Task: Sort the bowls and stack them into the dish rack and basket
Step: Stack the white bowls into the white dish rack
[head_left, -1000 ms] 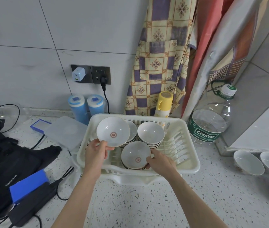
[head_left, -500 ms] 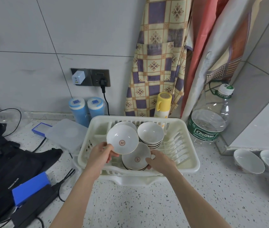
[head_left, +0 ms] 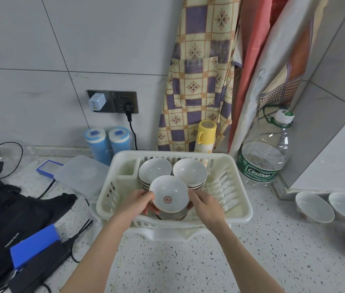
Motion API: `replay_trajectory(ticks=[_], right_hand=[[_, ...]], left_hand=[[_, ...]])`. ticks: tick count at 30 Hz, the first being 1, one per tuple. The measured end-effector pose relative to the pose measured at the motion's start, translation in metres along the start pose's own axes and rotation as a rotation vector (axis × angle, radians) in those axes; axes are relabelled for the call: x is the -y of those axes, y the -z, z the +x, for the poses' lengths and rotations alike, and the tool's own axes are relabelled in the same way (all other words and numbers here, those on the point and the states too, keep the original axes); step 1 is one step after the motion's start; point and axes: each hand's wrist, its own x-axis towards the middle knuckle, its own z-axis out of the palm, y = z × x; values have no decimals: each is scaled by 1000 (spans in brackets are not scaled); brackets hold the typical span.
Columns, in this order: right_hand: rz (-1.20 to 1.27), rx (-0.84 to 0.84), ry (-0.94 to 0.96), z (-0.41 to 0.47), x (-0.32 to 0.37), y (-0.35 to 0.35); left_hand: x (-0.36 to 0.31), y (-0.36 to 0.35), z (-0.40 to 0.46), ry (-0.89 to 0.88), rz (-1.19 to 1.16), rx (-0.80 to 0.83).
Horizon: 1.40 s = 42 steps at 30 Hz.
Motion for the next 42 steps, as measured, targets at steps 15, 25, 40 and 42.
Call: replay_trajectory(ticks=[15, 25, 40, 42], right_hand=[[-82, 68, -89, 2, 1, 3], [-113, 81, -90, 3, 2, 1], [-177, 69, -96, 11, -6, -8], [-194, 66, -90, 11, -7, -9]], left_hand=[[5, -12, 10, 14, 272, -120], [9, -14, 21, 51, 401, -192], [17, -18, 27, 0, 553, -251], [18, -19, 26, -14, 582, -267]])
